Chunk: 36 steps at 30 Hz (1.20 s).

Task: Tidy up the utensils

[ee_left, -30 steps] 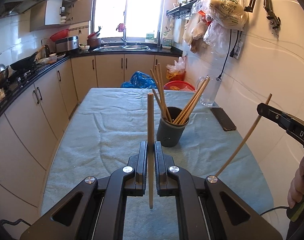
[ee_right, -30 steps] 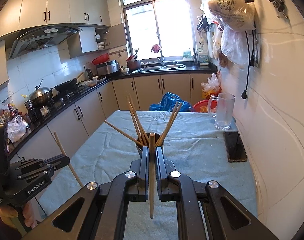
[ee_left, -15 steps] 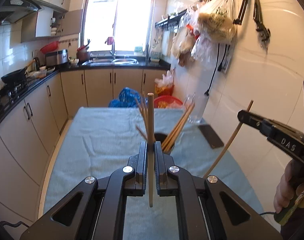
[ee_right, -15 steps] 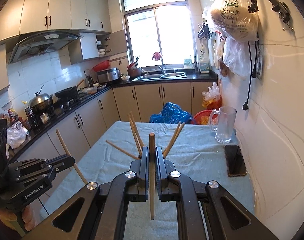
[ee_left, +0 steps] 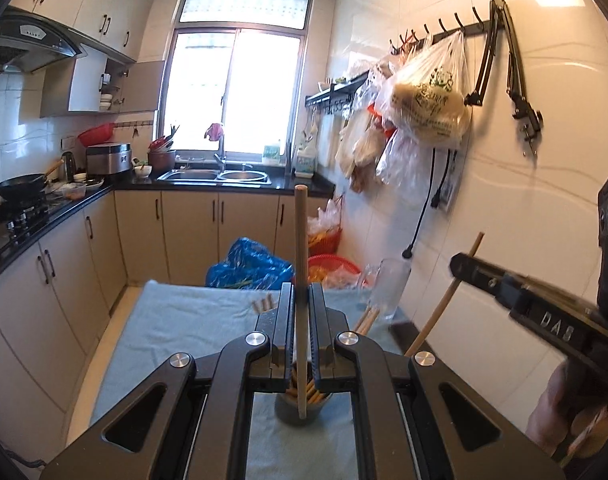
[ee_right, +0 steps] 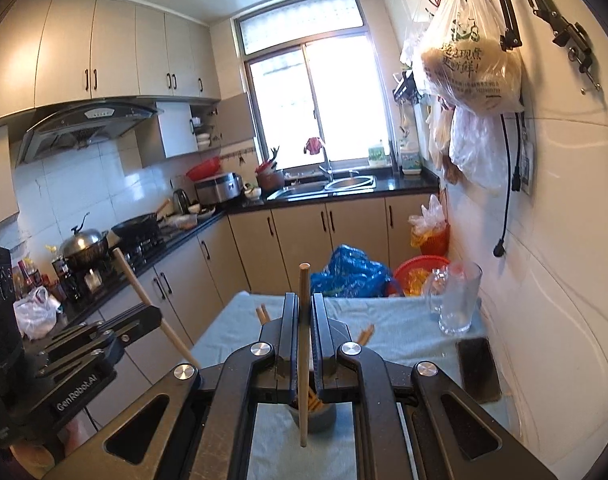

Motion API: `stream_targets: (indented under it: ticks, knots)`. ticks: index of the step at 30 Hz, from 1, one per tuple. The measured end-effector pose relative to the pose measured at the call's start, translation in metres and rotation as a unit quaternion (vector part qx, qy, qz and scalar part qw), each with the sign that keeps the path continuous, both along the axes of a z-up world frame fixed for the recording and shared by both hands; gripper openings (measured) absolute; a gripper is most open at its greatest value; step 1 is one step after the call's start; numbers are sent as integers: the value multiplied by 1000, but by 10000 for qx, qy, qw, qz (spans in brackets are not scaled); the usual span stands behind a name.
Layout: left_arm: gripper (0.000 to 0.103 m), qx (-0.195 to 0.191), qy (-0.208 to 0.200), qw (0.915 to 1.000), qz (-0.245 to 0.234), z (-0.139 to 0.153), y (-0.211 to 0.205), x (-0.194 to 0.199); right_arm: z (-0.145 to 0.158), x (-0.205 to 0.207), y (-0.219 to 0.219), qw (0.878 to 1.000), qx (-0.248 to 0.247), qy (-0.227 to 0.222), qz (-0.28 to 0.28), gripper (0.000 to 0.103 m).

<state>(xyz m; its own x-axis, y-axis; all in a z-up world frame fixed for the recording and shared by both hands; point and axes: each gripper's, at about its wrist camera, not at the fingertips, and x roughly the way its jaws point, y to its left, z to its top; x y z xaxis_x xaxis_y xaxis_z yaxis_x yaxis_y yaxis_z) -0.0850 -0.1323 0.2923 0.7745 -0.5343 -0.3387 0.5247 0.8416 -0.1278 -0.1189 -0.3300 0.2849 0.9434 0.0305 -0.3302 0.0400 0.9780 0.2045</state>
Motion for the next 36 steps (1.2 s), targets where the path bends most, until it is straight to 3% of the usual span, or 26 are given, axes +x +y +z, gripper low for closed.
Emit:
stream_targets:
  ticks: [18, 36]
  knots:
    - [6, -50, 399, 9991, 132, -47, -42, 81, -44, 67, -25, 9988, 439, -89, -216, 7]
    - [6, 456, 387, 9980, 199, -93, -56, 79, -117, 91, -32, 9959, 619, 615, -249, 7]
